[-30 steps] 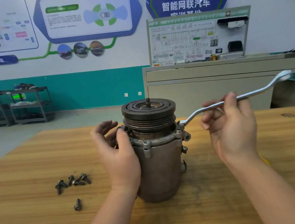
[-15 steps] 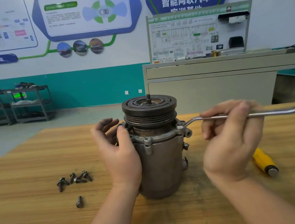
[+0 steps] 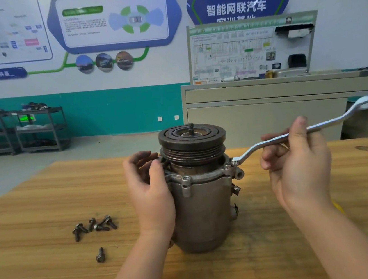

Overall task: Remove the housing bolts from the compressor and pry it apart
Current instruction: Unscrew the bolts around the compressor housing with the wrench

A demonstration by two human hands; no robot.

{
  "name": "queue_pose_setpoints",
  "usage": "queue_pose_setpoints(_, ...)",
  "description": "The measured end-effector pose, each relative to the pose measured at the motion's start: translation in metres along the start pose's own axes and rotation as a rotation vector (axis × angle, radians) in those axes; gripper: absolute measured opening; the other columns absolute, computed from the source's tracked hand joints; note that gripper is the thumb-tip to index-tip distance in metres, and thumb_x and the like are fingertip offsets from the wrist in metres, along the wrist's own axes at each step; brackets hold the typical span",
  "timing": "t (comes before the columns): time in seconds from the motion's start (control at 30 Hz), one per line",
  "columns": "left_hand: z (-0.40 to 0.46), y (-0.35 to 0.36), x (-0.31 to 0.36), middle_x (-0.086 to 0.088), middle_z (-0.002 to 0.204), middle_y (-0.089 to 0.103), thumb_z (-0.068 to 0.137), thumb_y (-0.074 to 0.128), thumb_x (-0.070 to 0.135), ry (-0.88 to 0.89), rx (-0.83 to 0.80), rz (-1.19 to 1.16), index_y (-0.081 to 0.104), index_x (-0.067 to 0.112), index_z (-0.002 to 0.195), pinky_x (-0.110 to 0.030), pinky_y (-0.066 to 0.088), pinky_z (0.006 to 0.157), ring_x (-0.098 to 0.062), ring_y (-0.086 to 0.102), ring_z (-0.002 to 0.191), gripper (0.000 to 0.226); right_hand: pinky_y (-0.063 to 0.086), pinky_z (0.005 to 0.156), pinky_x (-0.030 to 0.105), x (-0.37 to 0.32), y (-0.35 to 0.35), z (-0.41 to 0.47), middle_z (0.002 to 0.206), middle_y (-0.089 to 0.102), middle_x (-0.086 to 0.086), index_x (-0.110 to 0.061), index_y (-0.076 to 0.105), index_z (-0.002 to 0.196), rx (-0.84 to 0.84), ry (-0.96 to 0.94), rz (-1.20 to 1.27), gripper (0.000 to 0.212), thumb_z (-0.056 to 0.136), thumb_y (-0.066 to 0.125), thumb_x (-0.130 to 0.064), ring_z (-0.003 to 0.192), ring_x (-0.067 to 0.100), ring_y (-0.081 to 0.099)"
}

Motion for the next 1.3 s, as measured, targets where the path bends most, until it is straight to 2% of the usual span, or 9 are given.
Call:
queue_pose_setpoints(0.2,0.007,-0.001,-0.002,0.004,0.099,0.063,0.083,0.051,0.029,-0.059,-0.058,0.017,0.054,0.026,0.103,-0.015,0.049,0.079,-0.002,0.061,0.091,0.02,0.045,0.041,0.023,-0.016,0.015,-0.035,0.074,0.064,0.002,-0.043,0.051,0.088,-0.341,-0.534,-0.223,0.013,0.1,0.045,-0.042,0.046,0.012,0.06)
queue_pose_setpoints(0.3,0.008,-0.001,-0.002,0.003,0.1,0.063,0.083,0.05,0.029,-0.078,-0.069,0.021,0.055,0.022,0.105,-0.017,0.049,0.081,-0.003,0.061,0.092,0.024,0.045,0.046,0.024,-0.012,0.016,-0.05,0.076,0.056,0.005,-0.022,0.053,0.094,-0.545,-0.808,-0.367,0.018,0.103,0.042,-0.033,0.052,0.01,0.058)
queue_pose_setpoints(0.4,0.008,-0.001,-0.001,0.002,0.101,0.062,0.083,0.05,0.029,-0.082,-0.074,0.033,0.055,0.021,0.105,-0.019,0.05,0.082,-0.004,0.061,0.092,0.024,0.043,0.054,0.023,-0.007,0.017,-0.058,0.083,0.056,0.006,-0.016,0.048,0.092,-0.528,-0.87,-0.377,0.022,0.104,0.039,-0.032,0.056,0.013,0.054)
queue_pose_setpoints(0.5,0.007,-0.002,-0.001,0.004,0.098,0.062,0.092,0.051,0.019,-0.071,-0.081,0.042,0.055,0.022,0.104,-0.011,0.048,0.077,0.003,0.06,0.087,0.013,0.035,0.045,0.018,-0.005,0.014,-0.046,0.071,0.06,0.001,-0.018,0.04,0.083,-0.243,-0.603,-0.146,0.023,0.104,0.032,-0.026,0.041,0.012,0.045)
queue_pose_setpoints(0.57,0.006,-0.001,0.0,0.006,0.097,0.061,0.094,0.05,0.015,-0.056,-0.08,0.047,0.055,0.022,0.103,-0.009,0.046,0.075,0.006,0.059,0.085,0.012,0.03,0.042,0.014,0.005,0.008,-0.026,0.059,0.06,0.0,-0.014,0.041,0.077,-0.018,-0.204,-0.006,0.032,0.104,0.029,-0.026,0.034,0.014,0.04)
queue_pose_setpoints(0.67,0.006,-0.001,0.001,0.008,0.096,0.061,0.086,0.05,0.026,-0.064,-0.078,0.036,0.055,0.025,0.101,-0.009,0.046,0.075,0.007,0.059,0.085,0.016,0.031,0.035,0.014,0.024,0.003,0.0,0.053,0.059,0.005,-0.01,0.045,0.077,0.043,0.402,0.215,0.033,0.105,0.032,-0.022,0.033,0.012,0.044)
queue_pose_setpoints(0.77,0.007,-0.001,0.0,0.008,0.096,0.062,0.085,0.05,0.026,-0.066,-0.078,0.03,0.055,0.025,0.101,-0.009,0.046,0.075,0.007,0.059,0.085,0.017,0.046,0.04,0.018,0.023,-0.006,0.012,0.064,0.063,0.014,-0.006,0.049,0.079,0.125,0.533,0.417,0.031,0.105,0.035,-0.016,0.044,0.015,0.06)
queue_pose_setpoints(1.13,0.007,-0.001,0.0,0.006,0.1,0.062,0.085,0.05,0.029,-0.084,-0.066,0.053,0.055,0.028,0.101,-0.015,0.048,0.08,0.0,0.06,0.091,0.017,0.047,0.044,0.024,-0.015,0.013,-0.029,0.076,0.064,-0.001,-0.031,0.047,0.091,-0.375,-0.48,-0.206,0.012,0.102,0.043,-0.033,0.049,0.014,0.061)
queue_pose_setpoints(1.3,0.007,-0.002,-0.001,0.006,0.099,0.062,0.095,0.05,0.018,-0.073,-0.062,0.067,0.056,0.027,0.102,-0.01,0.048,0.074,0.004,0.061,0.087,0.013,0.048,0.05,0.031,-0.014,0.019,-0.049,0.08,0.056,0.014,-0.01,0.048,0.094,-0.622,-0.859,-0.44,0.021,0.104,0.04,-0.028,0.059,0.018,0.057)
Point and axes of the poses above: each hand's wrist, its own z-axis towards the middle knuckle, its own y-axis out of the palm, x = y × z, the point moved 3 cm from there along z, towards the middle knuckle
